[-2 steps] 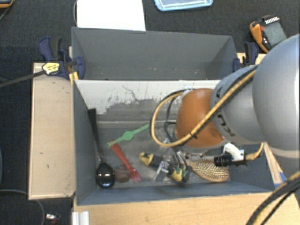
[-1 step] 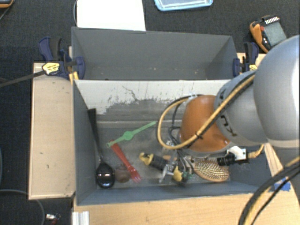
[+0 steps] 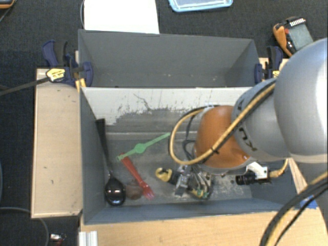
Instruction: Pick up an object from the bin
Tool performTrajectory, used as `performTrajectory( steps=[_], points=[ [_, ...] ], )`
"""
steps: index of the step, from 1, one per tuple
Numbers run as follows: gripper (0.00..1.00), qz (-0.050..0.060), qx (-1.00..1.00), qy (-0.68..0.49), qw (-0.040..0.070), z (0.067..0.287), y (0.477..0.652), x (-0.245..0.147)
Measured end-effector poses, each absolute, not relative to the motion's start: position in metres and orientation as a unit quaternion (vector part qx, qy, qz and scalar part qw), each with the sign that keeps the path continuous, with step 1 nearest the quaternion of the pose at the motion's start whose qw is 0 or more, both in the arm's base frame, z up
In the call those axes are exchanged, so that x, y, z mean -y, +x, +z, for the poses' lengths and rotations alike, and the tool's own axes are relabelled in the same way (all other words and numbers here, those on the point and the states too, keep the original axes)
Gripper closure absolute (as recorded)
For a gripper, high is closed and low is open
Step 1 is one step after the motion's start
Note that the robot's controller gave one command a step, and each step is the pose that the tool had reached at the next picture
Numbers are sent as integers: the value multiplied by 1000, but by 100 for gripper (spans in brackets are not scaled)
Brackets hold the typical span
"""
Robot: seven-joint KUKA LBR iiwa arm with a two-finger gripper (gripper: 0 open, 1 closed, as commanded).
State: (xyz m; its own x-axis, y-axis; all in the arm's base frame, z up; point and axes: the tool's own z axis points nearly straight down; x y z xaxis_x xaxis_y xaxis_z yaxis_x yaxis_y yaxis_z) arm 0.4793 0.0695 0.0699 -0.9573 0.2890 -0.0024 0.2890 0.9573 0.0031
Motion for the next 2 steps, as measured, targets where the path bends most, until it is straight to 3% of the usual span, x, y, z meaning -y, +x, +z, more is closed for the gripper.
performTrajectory(
  steps=[2],
  points=[
    [100, 1, -989, 146, 1, 77, 479, -69]
  ],
)
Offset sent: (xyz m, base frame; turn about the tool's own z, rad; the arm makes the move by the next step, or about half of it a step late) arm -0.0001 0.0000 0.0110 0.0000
